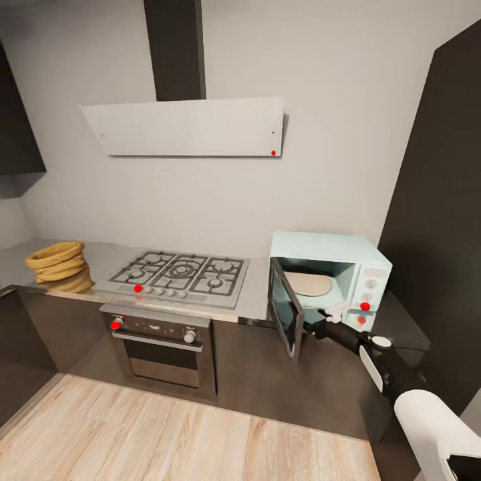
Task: In the kitchen, take the popcorn bag from the countertop, put it into the microwave, and heat it until the popcorn is cooked so the cooked popcorn ends up inside the bag.
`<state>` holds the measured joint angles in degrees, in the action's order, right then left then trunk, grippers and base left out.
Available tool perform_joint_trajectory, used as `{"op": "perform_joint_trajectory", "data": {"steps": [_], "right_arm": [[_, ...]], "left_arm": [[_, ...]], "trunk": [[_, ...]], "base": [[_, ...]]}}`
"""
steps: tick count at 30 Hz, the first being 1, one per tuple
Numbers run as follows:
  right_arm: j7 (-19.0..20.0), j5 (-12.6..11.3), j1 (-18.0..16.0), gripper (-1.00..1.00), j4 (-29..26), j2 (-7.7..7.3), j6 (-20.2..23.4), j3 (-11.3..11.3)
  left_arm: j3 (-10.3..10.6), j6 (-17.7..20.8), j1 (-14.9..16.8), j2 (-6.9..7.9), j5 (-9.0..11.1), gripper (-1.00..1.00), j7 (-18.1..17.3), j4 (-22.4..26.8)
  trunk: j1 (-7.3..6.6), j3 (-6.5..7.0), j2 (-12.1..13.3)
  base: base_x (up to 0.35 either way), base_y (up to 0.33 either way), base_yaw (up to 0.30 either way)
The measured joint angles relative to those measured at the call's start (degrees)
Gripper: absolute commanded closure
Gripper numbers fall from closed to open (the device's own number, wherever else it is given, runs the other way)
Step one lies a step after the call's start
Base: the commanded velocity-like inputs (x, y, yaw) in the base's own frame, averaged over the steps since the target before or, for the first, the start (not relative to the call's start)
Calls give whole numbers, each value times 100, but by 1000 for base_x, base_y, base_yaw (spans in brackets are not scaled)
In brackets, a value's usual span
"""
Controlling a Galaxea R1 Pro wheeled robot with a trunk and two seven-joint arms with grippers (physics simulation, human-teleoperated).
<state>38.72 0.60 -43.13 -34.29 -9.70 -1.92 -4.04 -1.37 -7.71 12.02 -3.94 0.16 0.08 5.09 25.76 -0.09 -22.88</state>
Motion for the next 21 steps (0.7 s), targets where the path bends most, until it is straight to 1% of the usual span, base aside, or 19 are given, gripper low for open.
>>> {"op": "perform_joint_trajectory", "data": {"steps": [3, 9, 12, 16, 21], "right_arm": [[11, -5, 7, -100, -17, 2, -1, 5], [23, -15, 69, -100, -49, 9, 7, 5], [23, -13, 69, -100, -49, 10, 7, 7], [23, -14, 74, -100, -51, 10, 5, 6], [24, -13, 79, -100, -50, 17, 7, 7]], "left_arm": [[5, 0, -1, 0, 0, -100, 0, 0], [8, 0, 0, 0, 0, -100, 0, -1], [8, 0, -1, 0, 0, -100, 0, 0], [8, 0, -1, 0, 0, -100, 0, -1], [8, 0, -1, -1, 0, -100, 0, 0]], "trunk": [[0, -6, 0], [0, -10, 0], [0, -21, 1], [0, -28, 1], [-1, -38, 2]], "base": [[0, 0, 102], [0, 0, 22], [0, 0, 134], [0, 0, 41], [0, 0, 107]]}}
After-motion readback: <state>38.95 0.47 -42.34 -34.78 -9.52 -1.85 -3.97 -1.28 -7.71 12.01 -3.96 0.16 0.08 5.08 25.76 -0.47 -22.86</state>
